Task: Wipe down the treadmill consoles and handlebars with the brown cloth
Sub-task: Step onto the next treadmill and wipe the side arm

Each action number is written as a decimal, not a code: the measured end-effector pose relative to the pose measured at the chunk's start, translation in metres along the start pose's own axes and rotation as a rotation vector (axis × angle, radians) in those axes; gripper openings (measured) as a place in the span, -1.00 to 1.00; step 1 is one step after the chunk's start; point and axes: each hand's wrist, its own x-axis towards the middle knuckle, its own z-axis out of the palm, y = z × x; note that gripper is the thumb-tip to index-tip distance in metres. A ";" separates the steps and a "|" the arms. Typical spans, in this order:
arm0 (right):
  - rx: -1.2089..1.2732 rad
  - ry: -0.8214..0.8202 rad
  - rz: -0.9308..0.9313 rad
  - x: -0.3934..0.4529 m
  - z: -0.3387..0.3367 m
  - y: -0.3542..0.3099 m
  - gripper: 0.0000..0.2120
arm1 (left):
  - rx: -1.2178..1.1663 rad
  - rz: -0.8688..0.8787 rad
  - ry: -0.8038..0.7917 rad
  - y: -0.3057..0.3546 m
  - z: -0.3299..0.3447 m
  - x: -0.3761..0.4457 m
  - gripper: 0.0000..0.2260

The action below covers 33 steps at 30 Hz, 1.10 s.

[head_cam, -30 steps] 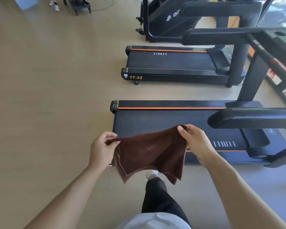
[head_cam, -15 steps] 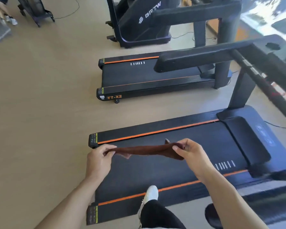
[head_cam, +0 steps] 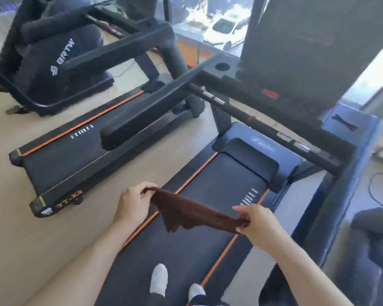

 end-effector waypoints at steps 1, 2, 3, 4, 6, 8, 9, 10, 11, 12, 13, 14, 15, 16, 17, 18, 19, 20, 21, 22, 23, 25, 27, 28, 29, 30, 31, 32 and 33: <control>-0.032 -0.012 0.048 -0.002 0.007 0.007 -0.86 | -0.007 0.028 -0.039 0.007 0.010 0.014 -0.81; -0.014 -0.011 0.102 -0.008 0.015 0.012 -0.92 | -0.026 0.053 -0.075 0.012 0.021 0.026 -0.82; 0.048 0.011 0.153 -0.015 0.022 0.016 -0.90 | -0.050 0.077 -0.111 0.014 0.032 0.036 -0.82; 0.129 0.042 0.202 -0.024 0.029 0.017 -0.90 | -0.068 0.101 -0.152 0.016 0.042 0.044 -0.81; 0.284 0.118 0.274 -0.043 0.038 0.008 -0.91 | -0.088 0.139 -0.237 0.019 0.058 0.053 -0.78; 0.404 0.180 0.336 -0.063 0.046 -0.001 -0.81 | -0.093 0.195 -0.335 0.020 0.071 0.058 -0.71; 0.442 0.206 0.365 -0.072 0.049 -0.005 -0.74 | -0.092 0.219 -0.388 0.020 0.077 0.060 -0.68; 0.474 0.229 0.392 -0.080 0.052 -0.008 -0.69 | -0.088 0.239 -0.444 0.022 0.083 0.062 -0.66; 0.492 0.245 0.420 -0.088 0.054 -0.011 -0.66 | -0.092 0.264 -0.494 0.025 0.088 0.064 -0.64; 0.508 0.269 0.444 -0.096 0.055 -0.012 -0.63 | -0.100 0.293 -0.545 0.030 0.093 0.064 -0.64; 0.523 0.295 0.477 -0.105 0.056 -0.012 -0.62 | -0.116 0.319 -0.608 0.037 0.099 0.063 -0.65; 0.556 0.321 0.509 -0.114 0.055 -0.011 -0.63 | -0.135 0.336 -0.681 0.046 0.103 0.059 -0.67; 0.585 0.346 0.544 -0.125 0.053 -0.008 -0.68 | -0.156 0.343 -0.756 0.053 0.107 0.055 -0.69; 0.611 0.365 0.582 -0.137 0.050 -0.004 -0.74 | -0.170 0.346 -0.828 0.061 0.111 0.051 -0.72; 0.639 0.371 0.617 -0.150 0.045 0.003 -0.76 | -0.173 0.350 -0.892 0.069 0.114 0.046 -0.74; 0.673 0.366 0.642 -0.165 0.039 0.010 -0.75 | -0.162 0.354 -0.954 0.074 0.119 0.042 -0.76; 0.713 0.357 0.662 -0.180 0.033 0.016 -0.72 | -0.141 0.357 -1.022 0.080 0.123 0.037 -0.78; 0.751 0.352 0.685 -0.194 0.024 0.021 -0.70 | -0.113 0.361 -1.099 0.087 0.127 0.032 -0.80; 0.787 0.361 0.711 -0.206 0.015 0.028 -0.69 | -0.080 0.370 -1.176 0.093 0.131 0.026 -0.82; 0.818 0.385 0.741 -0.216 0.005 0.037 -0.68 | -0.049 0.385 -1.246 0.100 0.136 0.020 -0.83; 0.834 0.423 0.766 -0.222 -0.004 0.049 -0.68 | -0.029 0.398 -1.293 0.107 0.142 0.014 -0.84; 0.787 0.559 0.804 -0.219 -0.015 0.077 -0.67 | -0.023 0.410 -1.287 0.121 0.158 0.002 -0.83; 0.624 0.795 0.850 -0.199 -0.015 0.105 -0.69 | -0.039 0.397 -1.175 0.134 0.180 -0.009 -0.81; 0.548 0.918 0.854 -0.187 -0.012 0.114 -0.72 | -0.049 0.379 -1.104 0.139 0.191 -0.013 -0.78; 0.476 0.997 0.865 -0.174 -0.008 0.119 -0.66 | -0.051 0.355 -1.035 0.143 0.203 -0.018 -0.75; 0.453 1.009 0.862 -0.163 0.000 0.123 -0.53 | -0.038 0.328 -0.966 0.146 0.213 -0.021 -0.71; 0.469 0.928 0.873 -0.153 0.010 0.124 -0.42 | -0.020 0.302 -0.909 0.149 0.221 -0.024 -0.68; 0.495 0.784 0.889 -0.143 0.026 0.125 -0.32 | -0.005 0.277 -0.876 0.151 0.227 -0.026 -0.68; 0.520 0.607 0.916 -0.135 0.041 0.119 -0.20 | 0.003 0.255 -0.869 0.153 0.232 -0.030 -0.70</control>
